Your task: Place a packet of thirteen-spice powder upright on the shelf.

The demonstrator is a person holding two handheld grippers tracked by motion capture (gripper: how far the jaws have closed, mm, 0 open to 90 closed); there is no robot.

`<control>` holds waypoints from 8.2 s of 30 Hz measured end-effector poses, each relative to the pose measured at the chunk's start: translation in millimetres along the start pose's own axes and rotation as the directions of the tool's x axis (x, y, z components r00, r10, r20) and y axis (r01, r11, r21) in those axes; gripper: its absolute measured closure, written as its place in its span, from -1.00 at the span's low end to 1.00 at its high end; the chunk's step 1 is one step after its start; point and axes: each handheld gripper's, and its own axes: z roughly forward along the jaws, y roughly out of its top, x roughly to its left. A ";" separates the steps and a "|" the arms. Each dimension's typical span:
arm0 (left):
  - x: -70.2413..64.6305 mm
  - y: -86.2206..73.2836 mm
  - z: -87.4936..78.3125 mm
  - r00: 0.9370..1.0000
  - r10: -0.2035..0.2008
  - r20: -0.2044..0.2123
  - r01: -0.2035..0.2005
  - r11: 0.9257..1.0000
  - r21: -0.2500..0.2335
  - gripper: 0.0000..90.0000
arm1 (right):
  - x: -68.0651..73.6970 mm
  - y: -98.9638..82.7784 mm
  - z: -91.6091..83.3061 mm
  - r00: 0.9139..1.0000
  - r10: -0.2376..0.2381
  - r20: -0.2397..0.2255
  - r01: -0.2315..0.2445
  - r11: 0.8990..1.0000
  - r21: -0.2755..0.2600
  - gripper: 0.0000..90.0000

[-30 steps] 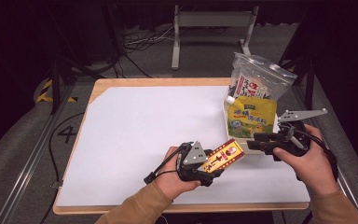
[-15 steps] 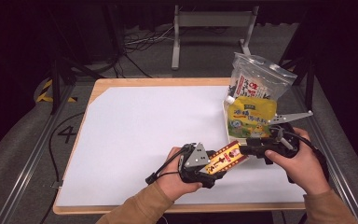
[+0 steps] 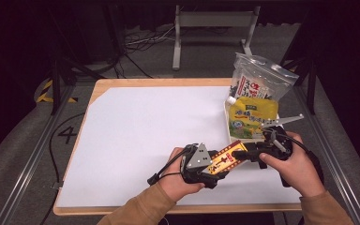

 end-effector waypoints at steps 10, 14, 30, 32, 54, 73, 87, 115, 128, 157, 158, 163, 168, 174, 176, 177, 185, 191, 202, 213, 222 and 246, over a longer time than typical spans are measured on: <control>1.0 -1.0 1.2 1.000 0.005 -0.007 -0.004 1.000 0.006 -0.29 | -0.9 -3.5 6.5 0.996 0.076 -0.036 -0.075 0.997 0.024 -0.03; 1.2 -2.1 2.1 1.000 0.003 -0.008 -0.003 1.000 0.014 -0.28 | -0.2 -2.1 2.6 0.996 0.084 -0.043 -0.084 0.996 0.002 0.14; -3.8 -2.1 4.9 0.999 0.031 -0.015 -0.030 0.999 0.015 -0.31 | 16.3 2.8 -9.4 0.995 0.082 -0.048 -0.083 0.996 -0.021 0.48; -3.3 -2.0 3.9 1.000 0.021 -0.018 -0.021 1.000 0.014 -0.33 | 17.1 3.6 -9.3 0.995 0.082 -0.054 -0.083 0.996 -0.024 0.49; 22.5 -8.2 -49.1 0.993 -0.106 -0.060 0.111 0.989 0.101 -0.55 | 27.9 39.2 -30.2 0.992 -0.127 0.008 0.127 0.991 -0.043 0.53; 51.2 -29.8 -101.7 0.966 -0.197 -0.168 0.223 0.962 0.156 -0.65 | 17.8 80.8 -49.3 0.932 -0.354 0.073 0.351 0.935 0.052 0.53; 62.7 -35.6 -119.2 0.956 -0.225 -0.191 0.255 0.954 0.154 -0.72 | 5.6 91.9 -55.8 0.878 -0.470 0.090 0.460 0.881 0.110 0.53; 70.5 -36.6 -127.2 0.948 -0.242 -0.207 0.270 0.955 0.121 -0.71 | -19.5 93.3 -53.4 0.721 -0.690 0.062 0.662 0.712 0.232 0.52; 70.4 -36.8 -126.4 0.949 -0.240 -0.204 0.269 0.955 0.126 -0.71 | -31.6 88.1 -42.8 0.700 -0.714 0.006 0.690 0.678 0.253 0.52; 70.9 -37.7 -125.9 0.949 -0.248 -0.193 0.276 0.952 0.132 -0.71 | -42.3 82.9 -29.7 0.709 -0.699 -0.091 0.692 0.666 0.278 0.52; 70.9 -37.7 -125.9 0.949 -0.248 -0.193 0.276 0.952 0.132 -0.71 | -42.3 82.9 -29.7 0.709 -0.699 -0.091 0.692 0.666 0.278 0.52; 71.1 -37.6 -126.2 0.950 -0.249 -0.191 0.276 0.952 0.132 -0.71 | -41.6 83.2 -29.9 0.700 -0.706 -0.109 0.703 0.655 0.275 0.52; 71.3 -37.9 -125.9 0.949 -0.249 -0.192 0.277 0.952 0.133 -0.71 | -40.0 82.2 -27.9 0.693 -0.711 -0.120 0.711 0.648 0.273 0.52; 71.4 -38.0 -125.9 0.949 -0.250 -0.193 0.278 0.951 0.133 -0.71 | -39.8 82.6 -29.2 0.687 -0.715 -0.129 0.719 0.643 0.263 0.52; 71.8 -38.1 -125.6 0.949 -0.247 -0.194 0.275 0.952 0.132 -0.71 | -39.4 82.7 -27.8 0.682 -0.718 -0.137 0.724 0.637 0.263 0.52; 71.6 -38.1 -125.4 0.949 -0.249 -0.195 0.277 0.952 0.132 -0.71 | -38.7 82.8 -27.0 0.680 -0.720 -0.136 0.725 0.634 0.269 0.52; 71.4 -38.3 -126.4 0.948 -0.252 -0.194 0.280 0.951 0.133 -0.71 | -39.4 79.2 -15.1 0.673 -0.725 -0.145 0.728 0.617 0.298 0.52; 71.8 -38.6 -126.4 0.948 -0.253 -0.193 0.280 0.951 0.131 -0.71 | -42.7 75.0 -7.8 0.673 -0.727 -0.135 0.725 0.613 0.316 0.52; 72.6 -39.4 -125.8 0.946 -0.261 -0.191 0.288 0.949 0.131 -0.72 | -47.1 66.2 2.6 0.687 -0.719 -0.100 0.700 0.620 0.354 0.50; 72.5 -39.9 -125.6 0.946 -0.262 -0.193 0.289 0.948 0.134 -0.72 | -53.5 59.2 8.8 0.692 -0.718 -0.080 0.682 0.612 0.401 0.49; 72.2 -39.9 -125.3 0.946 -0.259 -0.193 0.287 0.949 0.132 -0.72 | -55.3 57.4 9.0 0.682 -0.727 -0.076 0.685 0.600 0.414 0.48; 72.7 -45.1 -127.1 0.944 -0.266 -0.197 0.296 0.944 0.143 -0.71 | -53.7 51.3 -16.4 0.676 -0.737 0.004 0.705 0.649 0.288 -0.05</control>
